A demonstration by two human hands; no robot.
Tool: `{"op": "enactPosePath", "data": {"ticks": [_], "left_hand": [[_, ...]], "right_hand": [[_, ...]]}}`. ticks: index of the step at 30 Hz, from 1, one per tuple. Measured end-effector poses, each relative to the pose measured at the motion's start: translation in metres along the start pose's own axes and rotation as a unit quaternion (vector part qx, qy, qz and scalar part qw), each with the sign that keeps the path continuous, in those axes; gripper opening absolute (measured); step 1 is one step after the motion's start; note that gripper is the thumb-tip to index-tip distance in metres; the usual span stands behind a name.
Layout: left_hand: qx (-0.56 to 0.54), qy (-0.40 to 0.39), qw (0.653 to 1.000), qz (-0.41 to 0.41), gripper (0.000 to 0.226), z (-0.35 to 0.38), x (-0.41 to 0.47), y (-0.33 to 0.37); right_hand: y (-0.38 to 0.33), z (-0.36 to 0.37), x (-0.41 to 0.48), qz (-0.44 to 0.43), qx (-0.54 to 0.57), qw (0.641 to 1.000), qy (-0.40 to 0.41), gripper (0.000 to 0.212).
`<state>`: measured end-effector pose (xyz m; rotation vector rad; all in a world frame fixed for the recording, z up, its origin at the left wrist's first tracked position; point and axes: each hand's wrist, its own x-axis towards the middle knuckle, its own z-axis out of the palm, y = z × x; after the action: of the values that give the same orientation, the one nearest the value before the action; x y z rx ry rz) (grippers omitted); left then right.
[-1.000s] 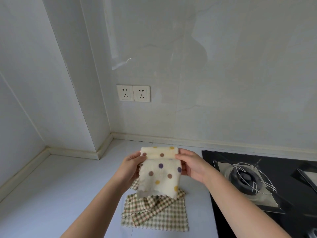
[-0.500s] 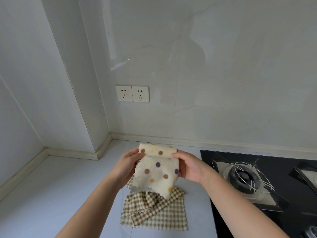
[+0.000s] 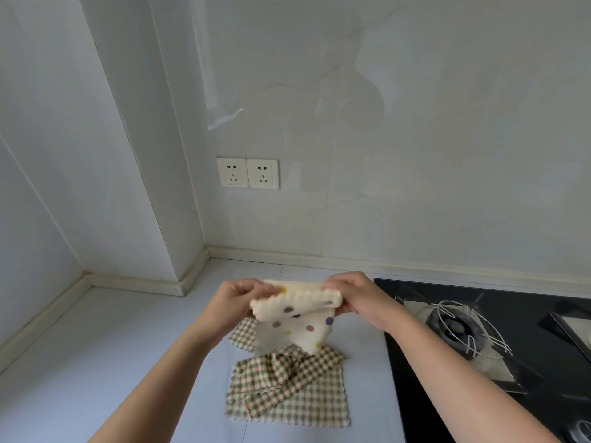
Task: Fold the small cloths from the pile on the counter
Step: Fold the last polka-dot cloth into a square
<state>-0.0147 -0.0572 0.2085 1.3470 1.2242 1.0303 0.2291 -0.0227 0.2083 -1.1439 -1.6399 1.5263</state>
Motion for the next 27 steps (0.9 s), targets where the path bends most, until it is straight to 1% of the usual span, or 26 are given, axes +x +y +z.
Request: {"op": "enactPosePath", "data": {"ticks": [1,2,4,6,7,8,9,11,12,14,17,19,20,22,23,24,27], "left_hand": [[0.032,0.012,0.999,0.017,0.011,0.000,0.001,-0.001],[0.058,0.021,0.998,0.025,0.010,0.000,0.002,-0.002],[0.082,0.033,0.996,0.015,0.034,-0.002,0.004,-0.004],[0.146,0.022,0.989,0.025,0.052,-0.005,0.006,-0.003],[0.199,0.001,0.979,0.040,0.053,-0.005,0.007,-0.001],[0.242,-0.022,0.968,0.057,0.046,-0.003,0.006,0.002],[0.270,-0.039,0.959,0.073,0.034,0.000,0.006,0.005],[0.272,-0.039,0.956,0.106,0.013,0.007,0.005,0.011],[0.247,-0.027,0.962,0.114,0.011,0.010,0.003,0.012],[0.190,0.008,0.975,0.113,0.014,0.010,-0.001,0.013],[0.170,0.040,0.979,0.109,0.018,0.005,-0.005,0.007],[0.169,0.045,0.977,0.121,0.021,0.005,-0.009,0.004],[0.176,0.045,0.975,0.132,0.027,0.007,-0.012,0.004],[0.202,0.029,0.964,0.171,0.044,0.010,-0.017,0.006],[0.219,0.017,0.956,0.196,0.048,0.011,-0.019,0.008],[0.246,0.005,0.943,0.223,0.048,0.011,-0.020,0.010],[0.341,-0.012,0.898,0.279,0.033,0.009,-0.020,0.015]], "right_hand": [[-0.001,0.000,-0.001,-0.028,-0.056,0.998,0.013,0.012],[-0.003,0.002,-0.002,-0.054,-0.105,0.993,0.021,0.017],[-0.004,0.007,-0.002,-0.082,-0.159,0.983,0.032,0.029],[-0.008,0.013,-0.003,-0.105,-0.177,0.978,0.034,0.043],[-0.011,0.018,-0.003,-0.120,-0.185,0.975,0.032,0.050],[-0.014,0.022,-0.003,-0.132,-0.190,0.972,0.031,0.056],[-0.016,0.025,-0.002,-0.140,-0.186,0.972,0.029,0.058],[-0.017,0.025,-0.001,-0.132,-0.165,0.977,0.017,0.055],[-0.017,0.023,-0.001,-0.118,-0.162,0.980,0.009,0.052],[-0.014,0.016,-0.003,-0.096,-0.176,0.980,0.004,0.044],[-0.009,0.007,-0.010,-0.102,-0.170,0.980,0.033,0.025],[-0.007,0.006,-0.013,-0.115,-0.158,0.979,0.064,0.021],[-0.007,0.006,-0.015,-0.123,-0.155,0.977,0.075,0.022],[-0.009,0.010,-0.016,-0.143,-0.150,0.975,0.085,0.025],[-0.010,0.013,-0.017,-0.154,-0.147,0.973,0.085,0.027],[-0.012,0.014,-0.018,-0.166,-0.146,0.972,0.083,0.027],[-0.018,0.016,-0.021,-0.182,-0.168,0.965,0.082,0.026]]}}
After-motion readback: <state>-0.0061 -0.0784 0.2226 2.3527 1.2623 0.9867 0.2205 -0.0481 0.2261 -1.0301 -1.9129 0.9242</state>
